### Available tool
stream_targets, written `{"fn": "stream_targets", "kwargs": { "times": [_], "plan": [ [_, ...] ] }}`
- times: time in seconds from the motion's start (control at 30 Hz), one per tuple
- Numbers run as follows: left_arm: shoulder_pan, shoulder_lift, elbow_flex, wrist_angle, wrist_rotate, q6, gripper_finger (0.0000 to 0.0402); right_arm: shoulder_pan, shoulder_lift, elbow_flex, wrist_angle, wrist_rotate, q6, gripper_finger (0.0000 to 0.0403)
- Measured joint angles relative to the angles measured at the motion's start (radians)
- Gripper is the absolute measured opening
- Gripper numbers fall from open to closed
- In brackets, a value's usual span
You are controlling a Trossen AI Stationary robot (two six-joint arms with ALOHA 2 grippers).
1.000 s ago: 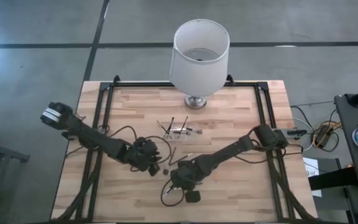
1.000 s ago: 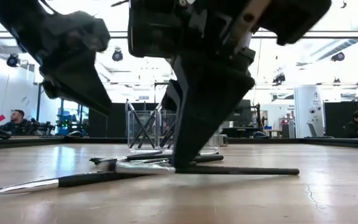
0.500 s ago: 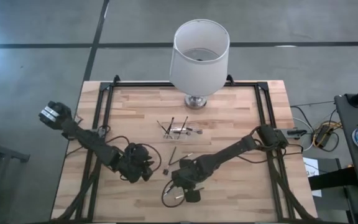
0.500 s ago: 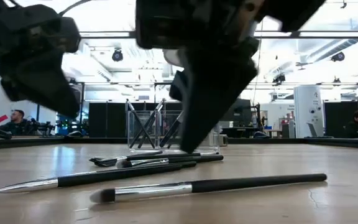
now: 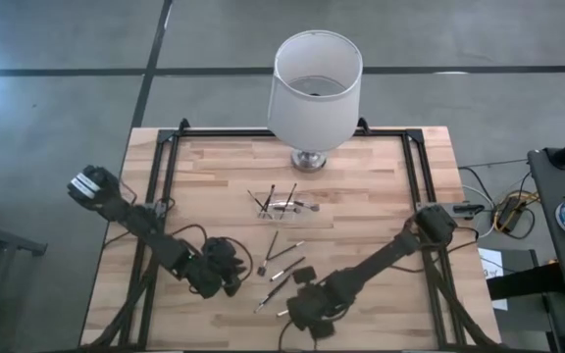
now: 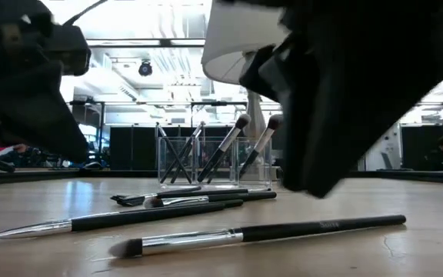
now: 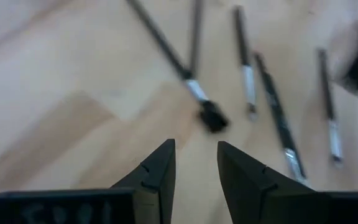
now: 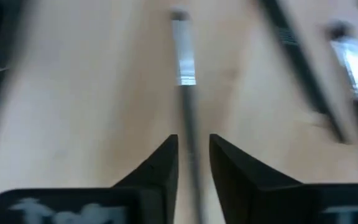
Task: Put items in baskets/containers
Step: Put the eyeshadow brush into the transparent organizer
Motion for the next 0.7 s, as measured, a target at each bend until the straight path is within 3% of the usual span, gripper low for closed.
{"fn": "stream_targets", "kwargs": {
  "times": [0.17, 0.4, 0.7],
  "plan": [
    [-0.030, 0.045, 0.042, 0.154, 0.030, 0.196, 0.0112, -0.009, 0.000, -0.002, -0.013, 0.056, 0.071, 0.0120],
    [-0.031, 0.158, 0.138, 0.285, 0.092, 0.558, 0.0112, -0.015, 0.002, -0.014, -0.018, 0.058, 0.132, 0.0134],
    [-0.031, 0.363, 0.320, 0.323, 0.240, 0.718, 0.0112, 0.030, 0.003, -0.014, -0.038, 0.080, 0.287, 0.0131]
  ]
}}
